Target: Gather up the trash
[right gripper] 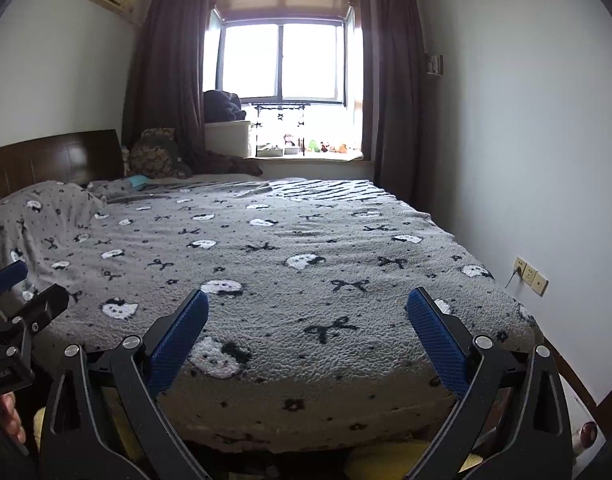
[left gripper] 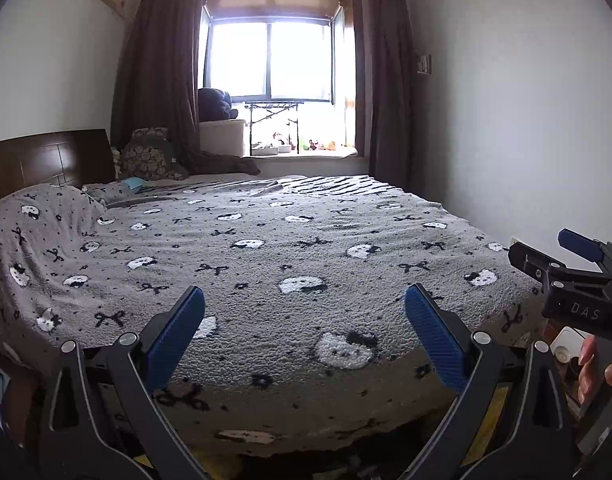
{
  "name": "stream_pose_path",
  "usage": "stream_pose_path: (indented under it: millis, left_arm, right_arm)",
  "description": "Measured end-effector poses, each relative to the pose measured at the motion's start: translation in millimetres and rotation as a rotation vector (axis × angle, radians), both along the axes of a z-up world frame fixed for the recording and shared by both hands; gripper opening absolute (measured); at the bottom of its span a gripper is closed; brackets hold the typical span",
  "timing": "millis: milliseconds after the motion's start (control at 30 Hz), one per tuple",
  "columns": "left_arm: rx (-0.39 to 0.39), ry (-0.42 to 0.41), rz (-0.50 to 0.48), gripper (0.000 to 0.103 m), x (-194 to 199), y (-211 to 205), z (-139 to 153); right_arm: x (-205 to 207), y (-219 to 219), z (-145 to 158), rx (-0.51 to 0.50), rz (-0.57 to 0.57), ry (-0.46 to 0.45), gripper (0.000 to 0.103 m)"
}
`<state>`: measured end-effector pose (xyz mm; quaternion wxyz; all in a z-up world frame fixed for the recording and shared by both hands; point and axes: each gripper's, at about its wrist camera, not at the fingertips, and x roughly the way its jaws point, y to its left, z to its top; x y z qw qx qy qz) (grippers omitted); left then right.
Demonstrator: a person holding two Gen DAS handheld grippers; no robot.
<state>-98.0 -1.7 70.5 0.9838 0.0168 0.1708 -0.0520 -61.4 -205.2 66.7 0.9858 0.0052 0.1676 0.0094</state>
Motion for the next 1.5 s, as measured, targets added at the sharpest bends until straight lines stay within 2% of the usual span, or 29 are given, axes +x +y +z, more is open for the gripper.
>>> stream_pose_path:
  millis: [1500]
  left_arm:
    - [-0.015,0.003,-0.009,0.095,-0.7,-1.9,-3.0]
  right_arm:
    - [-1.5,1.7,-2.3,-0.001,0.009,0.005,0.100]
